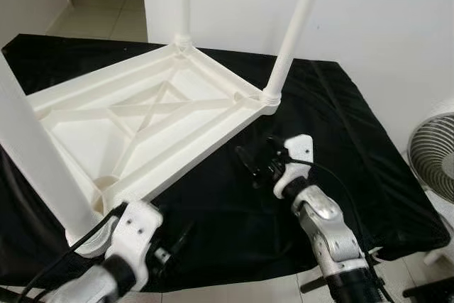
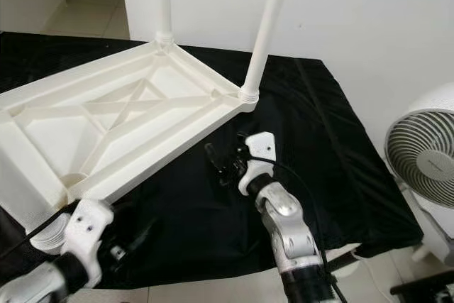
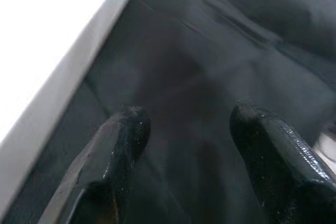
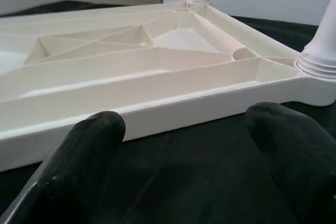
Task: Building children table
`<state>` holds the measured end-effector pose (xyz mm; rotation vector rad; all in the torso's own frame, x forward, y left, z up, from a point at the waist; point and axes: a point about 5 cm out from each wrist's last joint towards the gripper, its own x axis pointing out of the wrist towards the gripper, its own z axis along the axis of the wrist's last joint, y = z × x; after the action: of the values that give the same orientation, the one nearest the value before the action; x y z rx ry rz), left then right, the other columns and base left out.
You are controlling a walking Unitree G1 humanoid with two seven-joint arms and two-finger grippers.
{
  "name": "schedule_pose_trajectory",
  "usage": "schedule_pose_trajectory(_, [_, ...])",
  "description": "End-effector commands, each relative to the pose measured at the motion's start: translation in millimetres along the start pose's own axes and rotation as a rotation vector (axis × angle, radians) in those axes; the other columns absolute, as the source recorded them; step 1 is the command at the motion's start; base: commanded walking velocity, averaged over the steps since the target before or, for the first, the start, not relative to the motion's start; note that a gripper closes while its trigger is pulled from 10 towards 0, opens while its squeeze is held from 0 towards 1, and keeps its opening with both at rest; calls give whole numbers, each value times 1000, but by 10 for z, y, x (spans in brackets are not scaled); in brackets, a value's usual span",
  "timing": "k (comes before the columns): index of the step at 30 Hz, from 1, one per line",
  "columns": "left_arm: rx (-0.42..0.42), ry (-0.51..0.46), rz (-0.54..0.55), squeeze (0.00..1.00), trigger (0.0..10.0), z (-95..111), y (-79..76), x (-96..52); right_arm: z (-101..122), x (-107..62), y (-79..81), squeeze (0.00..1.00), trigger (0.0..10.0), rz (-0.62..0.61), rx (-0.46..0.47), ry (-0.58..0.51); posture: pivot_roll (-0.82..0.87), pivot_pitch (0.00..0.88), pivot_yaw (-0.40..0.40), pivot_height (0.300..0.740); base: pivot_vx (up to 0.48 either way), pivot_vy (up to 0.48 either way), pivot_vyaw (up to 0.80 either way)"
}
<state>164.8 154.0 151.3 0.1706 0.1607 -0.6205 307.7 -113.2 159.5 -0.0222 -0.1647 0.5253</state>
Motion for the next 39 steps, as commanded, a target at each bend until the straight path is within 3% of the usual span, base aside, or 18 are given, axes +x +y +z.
schedule_pose_trajectory(1, [-24, -19, -201, 0, 10000, 48, -103, -80, -53, 26, 15, 0, 10000, 32, -7, 30, 197, 97, -139, 740, 0, 0, 0])
schedule_pose_trajectory(3, [-37, -22, -235, 0, 10000, 93, -109, -182, -38, 116, 42, 0, 10000, 83, -23, 31, 212, 94, -152, 740, 0, 0, 0])
schedule_pose_trajectory(10, [-53, -41, -303, 0, 10000, 182, -173, -284, 38, 308, 179, 0, 10000, 232, -45, 12, 233, 88, -172, 740, 0, 0, 0])
schedule_pose_trajectory(15, [-55, -62, -389, 0, 10000, 267, -280, -292, 121, 452, 437, 0, 10000, 501, -27, -4, 242, 93, -181, 740, 0, 0, 0])
schedule_pose_trajectory(16, [-55, -62, -389, 0, 10000, 267, -280, -292, 121, 452, 437, 0, 10000, 501, -27, -4, 242, 93, -181, 740, 0, 0, 0])
schedule_pose_trajectory(18, [-64, -60, -433, 0, 10000, 287, -299, -290, 150, 484, 563, 0, 10000, 630, -26, -9, 244, 99, -186, 740, 0, 0, 0])
schedule_pose_trajectory(20, [-64, -60, -433, 0, 10000, 287, -299, -290, 150, 484, 563, 0, 10000, 630, -26, -9, 244, 99, -186, 740, 0, 0, 0])
schedule_pose_trajectory(21, [-73, -60, -489, 0, 10000, 310, -326, -290, 172, 511, 692, 0, 10000, 752, -29, -12, 243, 111, -185, 740, 0, 0, 0])
schedule_pose_trajectory(31, [-87, -39, -568, 0, 10000, 329, -373, -317, 219, 586, 900, 0, 10000, 918, -22, -20, 234, 133, -174, 740, 0, 0, 0])
schedule_pose_trajectory(33, [-94, -22, -596, 0, 10000, 327, -391, -357, 258, 600, 1070, 0, 10000, 1041, 5, -20, 234, 139, -169, 740, 0, 0, 0])
schedule_pose_trajectory(39, [-113, -13, -616, 0, 10000, 333, -398, -424, 269, 569, 1260, 0, 10000, 1190, 16, -13, 243, 149, -171, 740, 0, 0, 0])
